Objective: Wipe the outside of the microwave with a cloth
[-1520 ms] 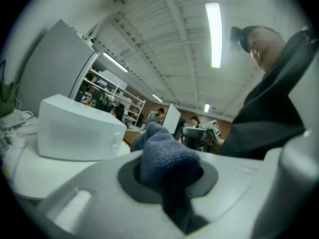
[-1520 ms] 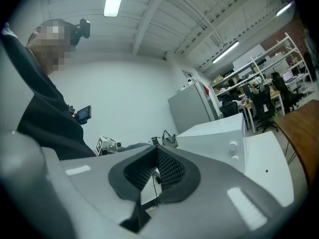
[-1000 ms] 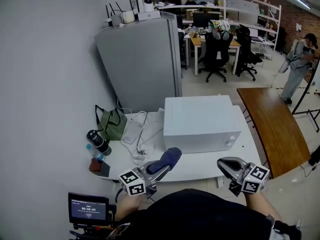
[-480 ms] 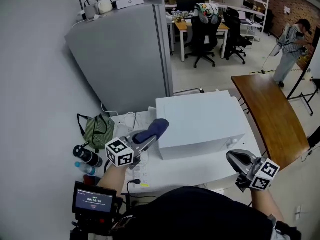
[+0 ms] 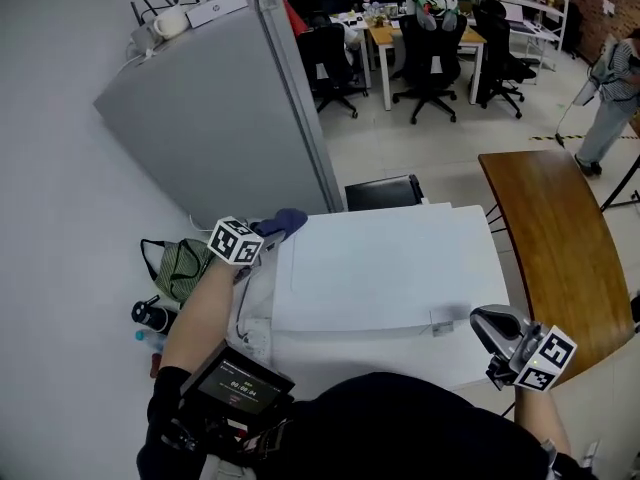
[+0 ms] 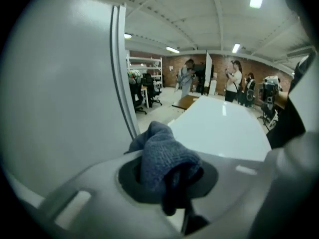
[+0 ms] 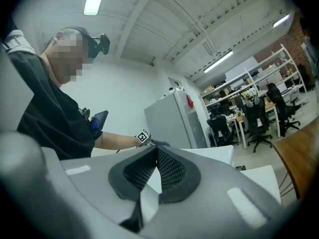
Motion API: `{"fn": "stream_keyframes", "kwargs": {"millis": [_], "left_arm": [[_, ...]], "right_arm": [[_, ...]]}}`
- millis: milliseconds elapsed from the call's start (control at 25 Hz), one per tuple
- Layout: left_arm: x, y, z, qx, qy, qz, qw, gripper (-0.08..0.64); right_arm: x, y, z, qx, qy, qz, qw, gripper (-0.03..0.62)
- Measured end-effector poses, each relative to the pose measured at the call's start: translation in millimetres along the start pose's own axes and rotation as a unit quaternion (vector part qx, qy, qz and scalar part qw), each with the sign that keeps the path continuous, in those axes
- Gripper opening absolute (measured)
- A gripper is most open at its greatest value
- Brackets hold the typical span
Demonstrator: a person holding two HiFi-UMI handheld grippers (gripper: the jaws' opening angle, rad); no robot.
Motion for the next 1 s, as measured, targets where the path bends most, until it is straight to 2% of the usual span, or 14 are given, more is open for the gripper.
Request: {"fn": "stream_keyframes", "kwargs": {"millis": [80, 240, 320, 440, 560, 680, 800, 880, 1000], "left_arm": [[-8.2, 17.5, -1.8, 0.016, 0.019, -0.038, 0.999, 0.058], [-35.4, 42.1, 11.3, 0.041, 0.072, -0.078, 0.9935, 0.058], [-55.9, 61.2, 29.1, 0.066, 0.102, -0.091, 0.9883, 0.057], [-96.5, 99.1, 69.7, 0.113, 0.154, -0.102, 0.9762, 0.058], [-141.7, 140.6, 120.5, 0.146, 0.214, -0.11, 0.9595, 0.057], [-185.0, 178.8, 169.3, 0.165, 0.274, -0.111, 0.941, 0.057], [-218.0, 210.0, 209.1, 0.186, 0.309, -0.1, 0.9271, 0.057], [-232.9, 224.6, 229.7, 0.2, 0.316, -0.086, 0.9234, 0.057], [-242.5, 228.2, 244.4, 0.205, 0.318, -0.06, 0.9239, 0.058]], "right_arm": [[3.3, -8.8, 15.6, 0.004, 0.011, 0.002, 1.0, 0.005], [8.2, -26.5, 38.9, 0.017, 0.023, 0.006, 1.0, 0.005], [10.1, -37.1, 47.0, 0.023, 0.026, 0.012, 0.999, 0.005], [15.5, -57.7, 57.4, 0.038, 0.035, 0.024, 0.998, 0.005], [21.8, -86.2, 64.7, 0.062, 0.045, 0.033, 0.996, 0.005], [29.4, -119.0, 67.5, 0.097, 0.055, 0.045, 0.993, 0.005], [39.0, -146.6, 63.4, 0.133, 0.066, 0.055, 0.987, 0.005], [43.7, -156.3, 58.7, 0.15, 0.071, 0.057, 0.984, 0.005], [45.3, -153.1, 50.1, 0.159, 0.071, 0.058, 0.983, 0.005]]}}
Point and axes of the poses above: the fingertips, and each gripper's own axes: y forward along the fingers, z to its right, x out of its underside, the point moved 7 cm from there along -y, backward along the fingers, and after that the axes turned 3 degrees about -z, right-handed, at the moved point
